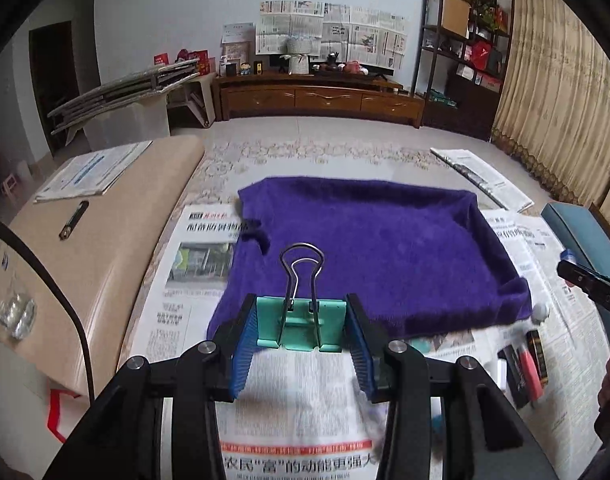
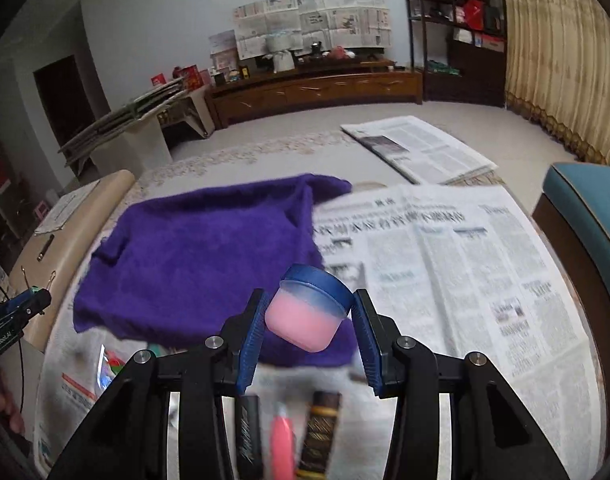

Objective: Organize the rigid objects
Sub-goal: 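Carry the jar with the right tool onto the purple towel while the left tool sets the clip there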

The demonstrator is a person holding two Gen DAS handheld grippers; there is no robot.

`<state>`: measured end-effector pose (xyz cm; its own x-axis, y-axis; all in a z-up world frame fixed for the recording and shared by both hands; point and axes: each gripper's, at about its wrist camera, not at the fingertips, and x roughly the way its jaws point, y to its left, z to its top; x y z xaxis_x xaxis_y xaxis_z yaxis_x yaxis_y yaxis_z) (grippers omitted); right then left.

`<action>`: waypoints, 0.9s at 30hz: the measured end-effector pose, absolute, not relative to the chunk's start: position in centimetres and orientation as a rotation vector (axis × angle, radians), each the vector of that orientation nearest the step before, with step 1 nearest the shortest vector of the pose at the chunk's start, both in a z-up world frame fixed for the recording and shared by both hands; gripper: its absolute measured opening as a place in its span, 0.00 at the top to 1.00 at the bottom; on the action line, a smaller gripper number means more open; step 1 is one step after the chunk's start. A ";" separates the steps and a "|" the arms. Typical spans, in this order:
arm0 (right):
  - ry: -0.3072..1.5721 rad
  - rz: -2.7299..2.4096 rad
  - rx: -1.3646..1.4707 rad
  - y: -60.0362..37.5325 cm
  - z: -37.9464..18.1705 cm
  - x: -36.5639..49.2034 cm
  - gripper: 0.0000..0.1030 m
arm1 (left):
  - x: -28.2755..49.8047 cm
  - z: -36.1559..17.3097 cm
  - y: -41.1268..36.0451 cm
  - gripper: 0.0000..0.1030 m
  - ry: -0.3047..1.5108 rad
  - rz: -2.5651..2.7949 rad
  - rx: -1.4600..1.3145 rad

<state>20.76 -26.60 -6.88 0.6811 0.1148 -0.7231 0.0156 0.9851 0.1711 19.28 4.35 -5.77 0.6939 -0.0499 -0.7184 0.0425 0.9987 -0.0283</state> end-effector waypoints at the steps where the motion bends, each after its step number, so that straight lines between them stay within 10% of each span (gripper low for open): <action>1: 0.818 0.066 0.164 -26.0 -6.7 21.6 0.58 | 20.1 -5.6 4.3 0.61 0.801 -0.055 -0.013; 27: 1.048 0.183 0.024 -16.3 -13.5 39.7 0.58 | 39.5 -12.3 -1.7 0.61 0.994 -0.160 0.011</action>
